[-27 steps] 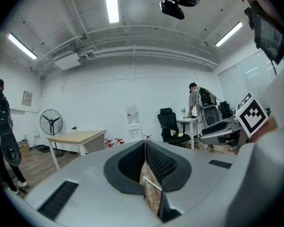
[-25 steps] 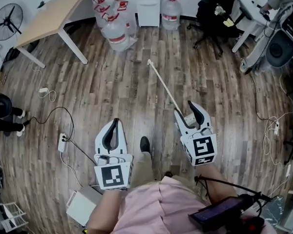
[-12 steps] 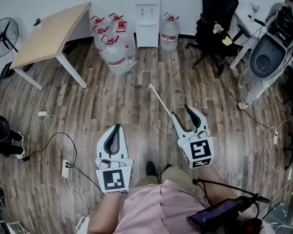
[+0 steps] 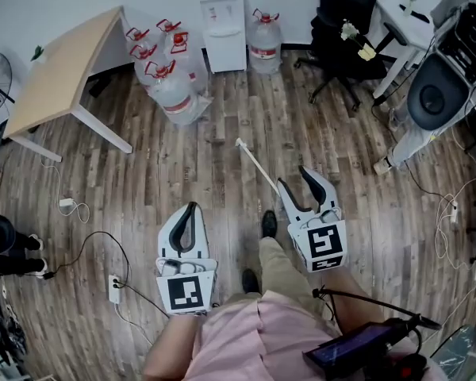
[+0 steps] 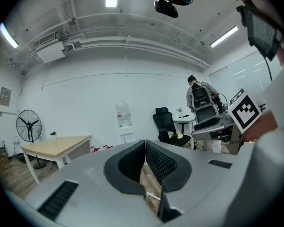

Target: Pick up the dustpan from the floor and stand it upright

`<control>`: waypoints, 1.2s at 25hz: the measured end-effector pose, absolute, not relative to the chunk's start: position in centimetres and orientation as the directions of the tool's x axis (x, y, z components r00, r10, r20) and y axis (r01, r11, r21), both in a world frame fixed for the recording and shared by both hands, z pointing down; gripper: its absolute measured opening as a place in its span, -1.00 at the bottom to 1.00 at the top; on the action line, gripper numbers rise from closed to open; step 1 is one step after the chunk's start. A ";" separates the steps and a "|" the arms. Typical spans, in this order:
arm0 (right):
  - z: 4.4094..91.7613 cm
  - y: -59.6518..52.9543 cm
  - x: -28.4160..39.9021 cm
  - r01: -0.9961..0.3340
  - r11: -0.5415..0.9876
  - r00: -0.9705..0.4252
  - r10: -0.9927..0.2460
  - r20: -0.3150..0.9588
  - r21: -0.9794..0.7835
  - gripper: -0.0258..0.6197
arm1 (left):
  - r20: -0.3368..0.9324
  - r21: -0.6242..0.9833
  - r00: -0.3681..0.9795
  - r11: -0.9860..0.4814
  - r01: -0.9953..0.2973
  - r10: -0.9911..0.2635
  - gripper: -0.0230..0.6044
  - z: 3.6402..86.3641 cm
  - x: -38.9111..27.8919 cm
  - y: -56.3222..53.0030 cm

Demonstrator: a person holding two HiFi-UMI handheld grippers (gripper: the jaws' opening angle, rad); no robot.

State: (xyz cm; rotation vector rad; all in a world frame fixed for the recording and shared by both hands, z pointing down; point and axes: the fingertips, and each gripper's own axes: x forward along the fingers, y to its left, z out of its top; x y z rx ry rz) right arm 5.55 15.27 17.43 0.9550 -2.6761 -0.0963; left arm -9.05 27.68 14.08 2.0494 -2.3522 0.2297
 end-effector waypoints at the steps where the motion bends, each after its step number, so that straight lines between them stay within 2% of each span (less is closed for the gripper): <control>1: 17.8 13.9 5.3 -0.608 0.778 -0.736 -0.627 0.257 0.157 -0.33 | 0.110 -0.104 -0.142 0.131 -0.986 -0.984 -0.88 14.3 -9.4 26.3; 7: 18.4 3.9 3.5 -0.607 0.784 -0.746 -0.618 0.249 0.128 -0.34 | 0.137 -0.164 -0.159 0.136 -0.977 -0.978 -0.88 14.4 -11.3 16.9; 14: 16.7 -4.8 2.1 -0.585 0.804 -0.779 -0.594 0.201 0.106 -0.35 | 0.103 -0.202 -0.191 0.167 -0.965 -0.976 -0.88 11.7 -11.7 8.8; 30: 16.9 -12.4 -1.6 -0.557 0.825 -0.796 -0.564 0.220 0.097 -0.35 | 0.110 -0.197 -0.237 0.212 -0.957 -0.965 -0.88 12.0 -15.7 1.7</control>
